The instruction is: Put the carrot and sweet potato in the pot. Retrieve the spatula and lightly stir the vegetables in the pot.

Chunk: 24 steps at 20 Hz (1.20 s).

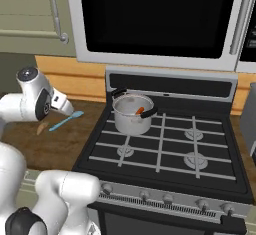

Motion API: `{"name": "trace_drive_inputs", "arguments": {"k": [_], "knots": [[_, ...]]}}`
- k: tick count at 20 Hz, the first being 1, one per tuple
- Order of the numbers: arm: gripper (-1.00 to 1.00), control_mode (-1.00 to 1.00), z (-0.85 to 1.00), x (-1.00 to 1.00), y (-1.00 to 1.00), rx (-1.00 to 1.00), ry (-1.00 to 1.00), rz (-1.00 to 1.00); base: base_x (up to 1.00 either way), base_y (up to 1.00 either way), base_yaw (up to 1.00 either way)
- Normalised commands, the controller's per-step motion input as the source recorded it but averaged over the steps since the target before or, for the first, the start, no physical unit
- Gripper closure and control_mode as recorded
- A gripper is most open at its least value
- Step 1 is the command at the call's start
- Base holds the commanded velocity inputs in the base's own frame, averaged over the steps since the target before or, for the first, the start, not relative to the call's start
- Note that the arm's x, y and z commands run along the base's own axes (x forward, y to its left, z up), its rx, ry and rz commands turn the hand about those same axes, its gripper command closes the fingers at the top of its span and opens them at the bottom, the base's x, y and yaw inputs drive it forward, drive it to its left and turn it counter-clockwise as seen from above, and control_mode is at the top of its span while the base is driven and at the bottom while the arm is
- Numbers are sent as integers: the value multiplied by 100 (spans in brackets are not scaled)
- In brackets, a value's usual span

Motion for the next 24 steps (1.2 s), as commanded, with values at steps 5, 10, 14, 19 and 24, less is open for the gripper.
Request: {"name": "trace_drive_inputs", "arguments": {"k": [5,10,14,19,24], "knots": [[-100,-100,-36,17,100,0,29,26,0,0,0],[-100,-100,-64,32,86,-12,17,8,0,0,0],[-100,-100,-63,51,47,-11,16,0,0,0,0],[-100,-100,-52,44,38,-7,10,0,0,0,0],[-100,-100,-45,33,40,-6,4,0,0,0,0]]}}
